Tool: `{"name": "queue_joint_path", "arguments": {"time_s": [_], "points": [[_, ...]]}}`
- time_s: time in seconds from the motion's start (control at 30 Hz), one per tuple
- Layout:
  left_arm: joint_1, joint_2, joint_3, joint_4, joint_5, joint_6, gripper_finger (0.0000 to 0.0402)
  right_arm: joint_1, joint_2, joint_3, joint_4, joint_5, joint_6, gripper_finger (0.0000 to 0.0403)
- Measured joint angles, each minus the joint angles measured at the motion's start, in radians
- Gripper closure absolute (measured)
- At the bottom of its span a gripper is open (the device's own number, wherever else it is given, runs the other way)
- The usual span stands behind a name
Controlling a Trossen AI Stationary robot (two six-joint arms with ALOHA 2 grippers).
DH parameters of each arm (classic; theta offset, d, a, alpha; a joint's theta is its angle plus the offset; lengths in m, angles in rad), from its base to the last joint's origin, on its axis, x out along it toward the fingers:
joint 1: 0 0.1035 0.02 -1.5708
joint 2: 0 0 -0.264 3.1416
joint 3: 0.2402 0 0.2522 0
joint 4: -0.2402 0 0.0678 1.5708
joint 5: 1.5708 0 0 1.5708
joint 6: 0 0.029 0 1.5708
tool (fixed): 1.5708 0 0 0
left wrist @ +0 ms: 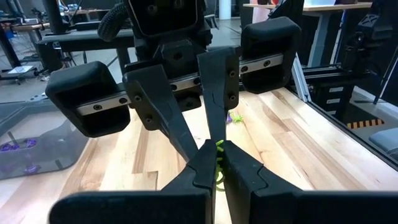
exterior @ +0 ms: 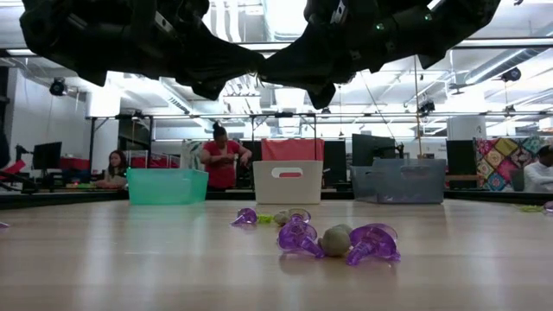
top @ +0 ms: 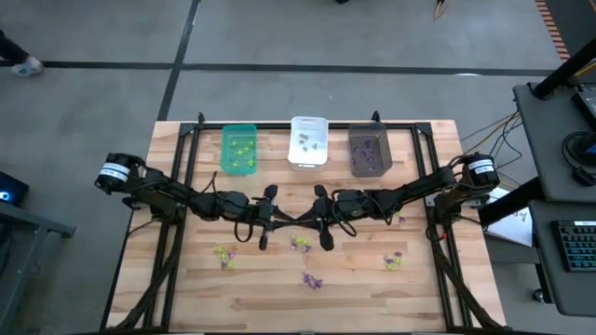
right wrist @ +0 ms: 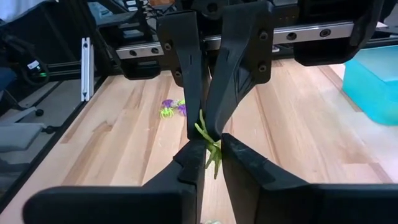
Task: Sort Halloween decoration
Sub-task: Put the green spider toy into the blue bin
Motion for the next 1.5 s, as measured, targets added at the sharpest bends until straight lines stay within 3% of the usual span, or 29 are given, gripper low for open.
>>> {"name": "queue_joint_path", "arguments": {"time_s": [0.17,0.5,0.8,1.0,1.23,1.5], "points": [[0.000,-0.001,0.001,-0.004,0.000,-0.004,0.0401,0.000,0.000,0.000,0.000,0.001,0.008,0.0343],[0.000,-0.003,0.001,-0.004,0.001,-0.004,0.0401,-0.001,0.000,0.000,-0.001,0.008,0.018,0.0253],[0.000,-0.009,0.001,-0.006,-0.023,-0.014,0.0401,-0.002,-0.001,0.000,-0.002,0.011,0.017,0.0205],[0.008,-0.009,0.003,-0.022,-0.132,-0.016,0.0401,0.005,-0.002,0.003,-0.003,-0.025,-0.058,0.0195],[0.010,-0.009,0.002,-0.053,-0.129,-0.018,0.0401,0.002,-0.003,0.003,-0.038,-0.011,-0.062,0.0195],[0.009,-0.025,0.002,-0.054,-0.118,-0.018,0.0401,-0.020,-0.003,0.039,-0.228,0.048,-0.014,0.0195]]}}
